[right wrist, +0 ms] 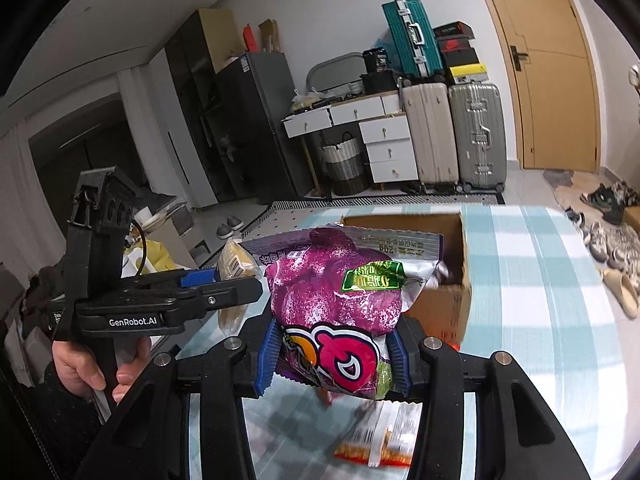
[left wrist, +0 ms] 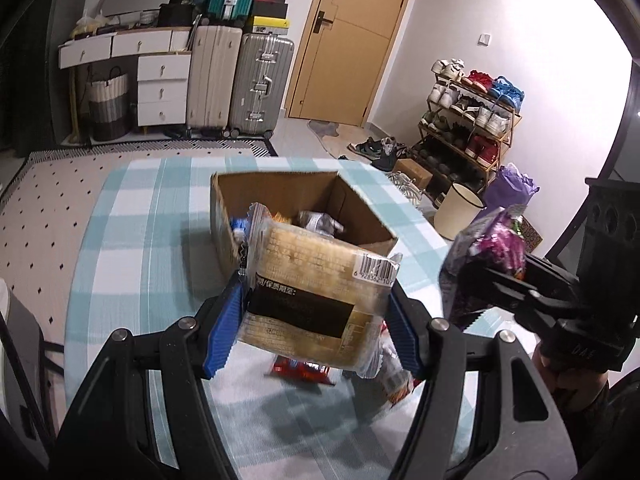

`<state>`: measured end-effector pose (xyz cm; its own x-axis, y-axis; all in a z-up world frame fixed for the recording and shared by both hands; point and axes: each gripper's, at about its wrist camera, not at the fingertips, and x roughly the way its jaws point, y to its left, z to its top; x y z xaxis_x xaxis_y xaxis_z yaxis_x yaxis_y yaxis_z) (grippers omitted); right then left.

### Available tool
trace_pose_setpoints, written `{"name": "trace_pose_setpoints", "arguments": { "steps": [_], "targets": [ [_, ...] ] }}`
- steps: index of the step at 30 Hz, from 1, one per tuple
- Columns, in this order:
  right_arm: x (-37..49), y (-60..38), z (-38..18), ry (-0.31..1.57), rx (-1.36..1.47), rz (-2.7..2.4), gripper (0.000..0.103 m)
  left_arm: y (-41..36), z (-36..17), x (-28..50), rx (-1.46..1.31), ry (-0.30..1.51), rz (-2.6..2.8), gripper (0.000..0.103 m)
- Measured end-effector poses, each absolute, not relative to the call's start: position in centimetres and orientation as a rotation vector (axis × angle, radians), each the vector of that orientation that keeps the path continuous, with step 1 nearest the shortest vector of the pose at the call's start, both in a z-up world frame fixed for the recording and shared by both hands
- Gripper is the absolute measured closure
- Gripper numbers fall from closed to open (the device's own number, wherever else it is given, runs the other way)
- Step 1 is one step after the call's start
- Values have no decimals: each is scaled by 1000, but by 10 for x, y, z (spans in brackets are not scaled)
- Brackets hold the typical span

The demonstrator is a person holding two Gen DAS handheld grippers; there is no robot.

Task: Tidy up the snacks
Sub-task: 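Lift and carry the cracker pack and purple bag over the box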

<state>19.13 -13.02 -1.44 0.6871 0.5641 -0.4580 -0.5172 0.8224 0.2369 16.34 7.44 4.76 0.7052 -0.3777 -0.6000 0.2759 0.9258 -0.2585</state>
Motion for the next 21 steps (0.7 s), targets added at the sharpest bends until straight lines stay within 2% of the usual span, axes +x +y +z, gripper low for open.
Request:
{"name": "trace_pose_setpoints", "arguments": {
  "steps": [21],
  "targets": [
    [290,-120,27,553,35,596,57,58,78,280,-120,708,-370,40]
  ]
}}
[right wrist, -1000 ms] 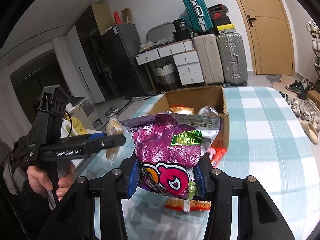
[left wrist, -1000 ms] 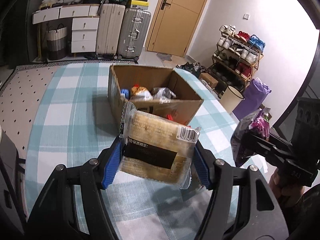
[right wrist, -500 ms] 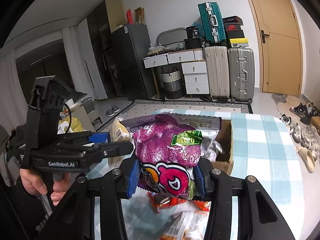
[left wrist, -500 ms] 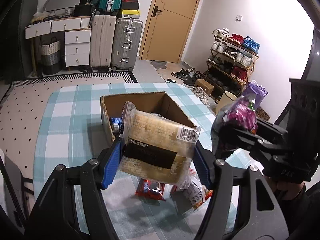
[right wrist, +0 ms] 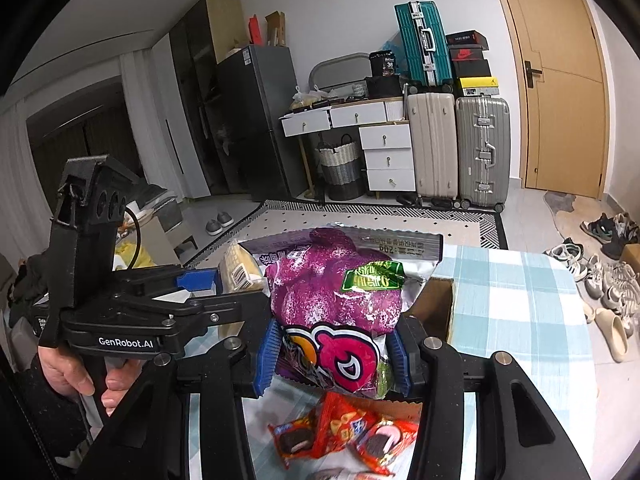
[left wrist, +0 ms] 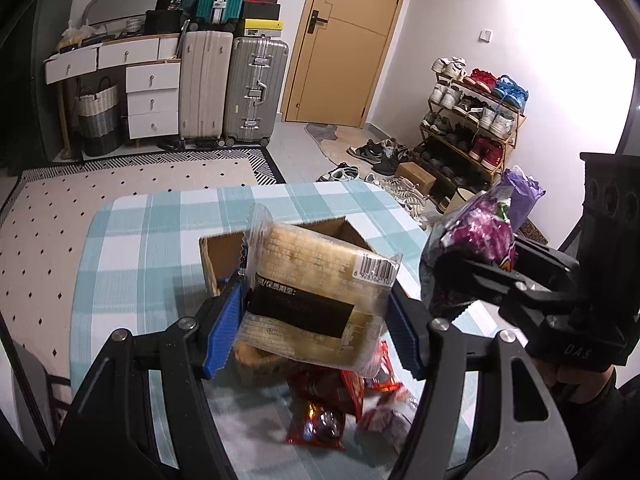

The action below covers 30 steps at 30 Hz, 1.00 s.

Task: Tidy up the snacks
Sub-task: 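Lift and carry the cracker pack and purple bag over the box, then open both grippers to drop the packs into the box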

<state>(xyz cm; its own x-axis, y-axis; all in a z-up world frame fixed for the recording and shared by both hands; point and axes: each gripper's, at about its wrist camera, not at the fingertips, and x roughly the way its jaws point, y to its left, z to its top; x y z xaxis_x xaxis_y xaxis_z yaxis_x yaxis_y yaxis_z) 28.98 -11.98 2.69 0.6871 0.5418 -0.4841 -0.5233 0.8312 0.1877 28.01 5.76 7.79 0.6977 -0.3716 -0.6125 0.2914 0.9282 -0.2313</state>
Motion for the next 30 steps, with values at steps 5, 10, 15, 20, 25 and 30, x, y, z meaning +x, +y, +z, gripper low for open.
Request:
{"name": "trace_pose_setpoints", "arguments": {
  "steps": [5,10,15,20,25,30],
  "targets": [
    [315,-113,26,565,24,583,56,54,71,317,-114,713,-377,40],
    [346,-109,15,591,27,573,56,56,55,351,-134,728,-377,40],
    [376,-104,-3,633,24,561,56,55,32,379,-129,761,-386,39],
    [400,-102,-23,664,21,547,56,52,10,403,-137,797,-389,39],
    [417,-103,-42,699,38,536,48,54,-11,422,-167,831,-392,33],
    [418,-109,-48,678,21,522,32,57,-23,430,-171,844,-382,22]
  ]
}}
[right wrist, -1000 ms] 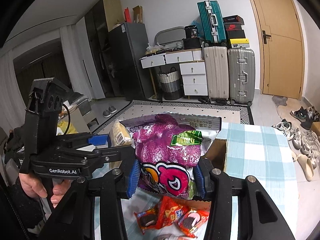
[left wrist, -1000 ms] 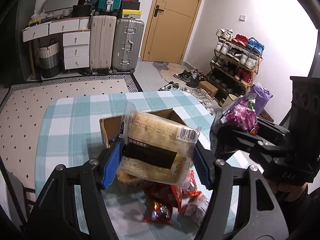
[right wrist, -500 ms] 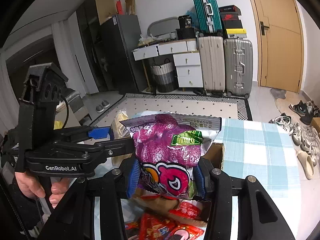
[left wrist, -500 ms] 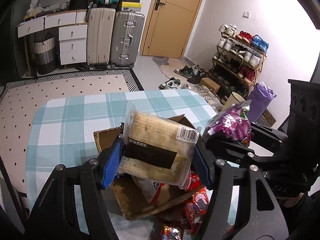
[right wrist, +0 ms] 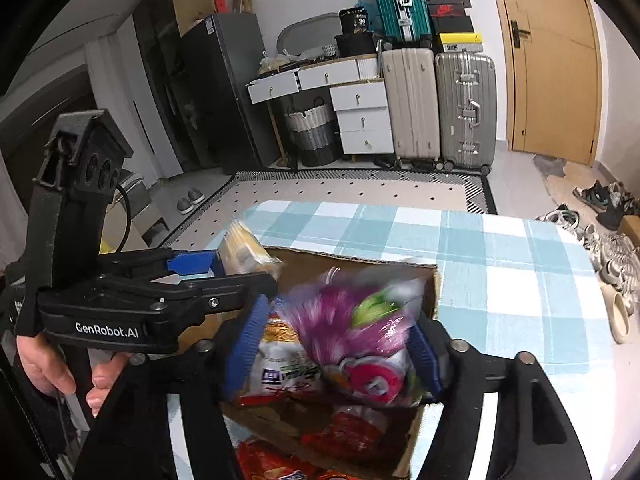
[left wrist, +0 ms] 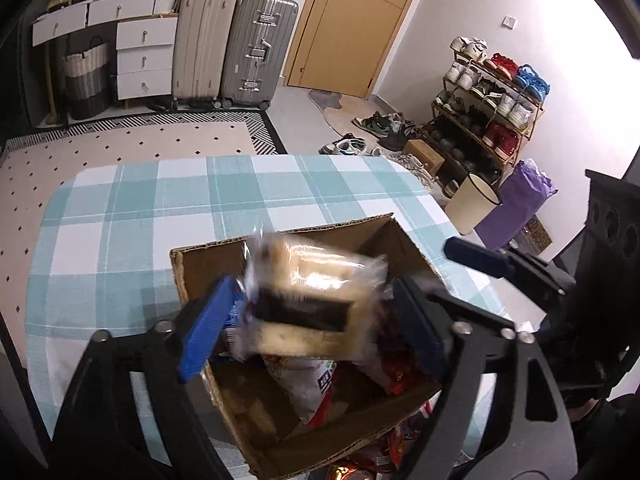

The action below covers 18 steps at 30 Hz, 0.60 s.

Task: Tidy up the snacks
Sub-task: 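Open both grippers to drop the packs into the box, then withdraw both tools from the box toward the remaining snacks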

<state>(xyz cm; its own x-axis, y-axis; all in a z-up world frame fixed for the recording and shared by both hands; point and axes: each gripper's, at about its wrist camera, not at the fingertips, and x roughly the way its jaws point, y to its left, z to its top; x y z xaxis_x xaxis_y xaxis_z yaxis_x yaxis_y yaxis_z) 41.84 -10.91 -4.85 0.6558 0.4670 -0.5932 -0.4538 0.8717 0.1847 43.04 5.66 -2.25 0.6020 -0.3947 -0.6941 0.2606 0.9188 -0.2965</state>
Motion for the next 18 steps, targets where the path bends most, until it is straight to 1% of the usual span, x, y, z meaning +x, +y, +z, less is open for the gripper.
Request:
{"name": "trace_pose_setpoints", "arguments": {
  "steps": [1,9,12,15,18],
  "targets": [
    [418,-112,-48,669,20,516,29,57,-22,430,-169,841,-377,22],
    [400,-129,-37,628,34,503,28,56,-14,412,-141,828,-355,21],
    [390,-131,-31,615,34,501,27,54,-8,399,-125,818,-350,21],
    [378,-132,-23,600,32,502,23,52,-2,386,-120,810,-350,21],
    [366,-132,-15,589,30,502,23,50,8,372,-110,794,-340,19]
  ]
}}
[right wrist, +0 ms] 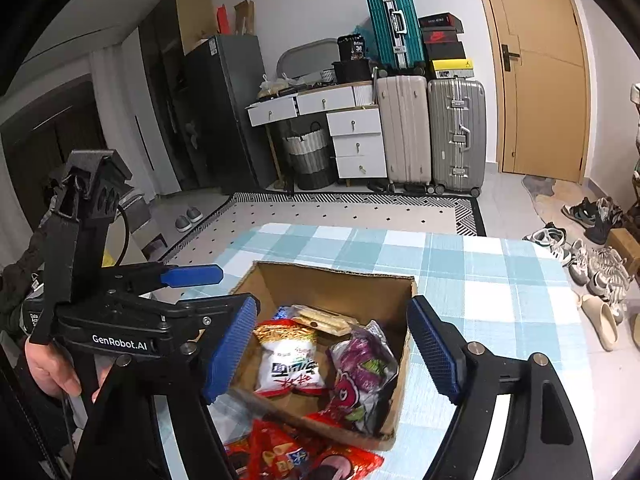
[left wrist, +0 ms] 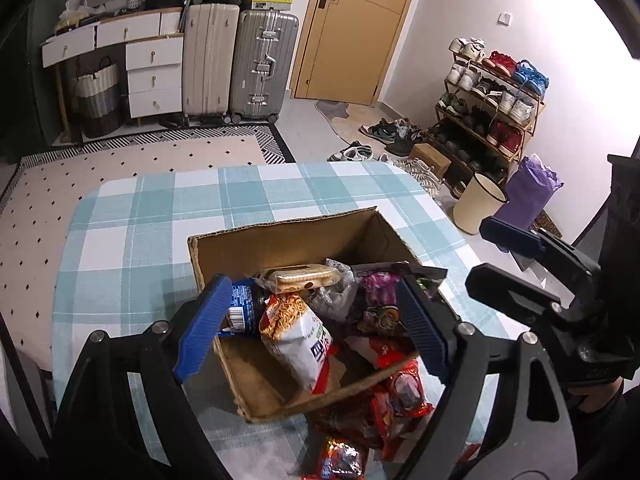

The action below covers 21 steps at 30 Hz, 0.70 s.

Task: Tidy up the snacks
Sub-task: 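Withdraw both tools from the box toward the remaining snacks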

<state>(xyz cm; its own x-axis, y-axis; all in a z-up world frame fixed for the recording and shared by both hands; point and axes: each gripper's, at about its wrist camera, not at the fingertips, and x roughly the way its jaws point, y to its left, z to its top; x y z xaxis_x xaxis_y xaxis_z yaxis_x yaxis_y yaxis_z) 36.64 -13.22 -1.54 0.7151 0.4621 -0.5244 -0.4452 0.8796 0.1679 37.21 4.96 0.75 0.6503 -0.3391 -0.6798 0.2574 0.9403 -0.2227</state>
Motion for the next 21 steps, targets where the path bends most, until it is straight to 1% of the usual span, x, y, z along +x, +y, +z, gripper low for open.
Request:
{"name": "trace_pose_setpoints", "arguments": {
  "steps": [5,6,8,9,10,17,21],
  "targets": [
    [343,-135,-2,559,32,499,23,47,23,346,-88,761,-321,15],
    [338,-136,1,553,33,499,22,47,27,340,-85,754,-317,14],
    [327,-138,7,540,33,498,19,46,32,330,-81,744,-314,9],
    [320,-139,10,531,32,498,19,46,36,324,-77,736,-309,3],
    [315,-138,12,527,32,498,19,45,39,318,-76,725,-303,1],
    [270,-143,27,493,38,497,17,44,57,274,-59,671,-288,1],
    [242,-146,32,471,42,492,14,43,62,247,-54,654,-273,1]
  ]
}}
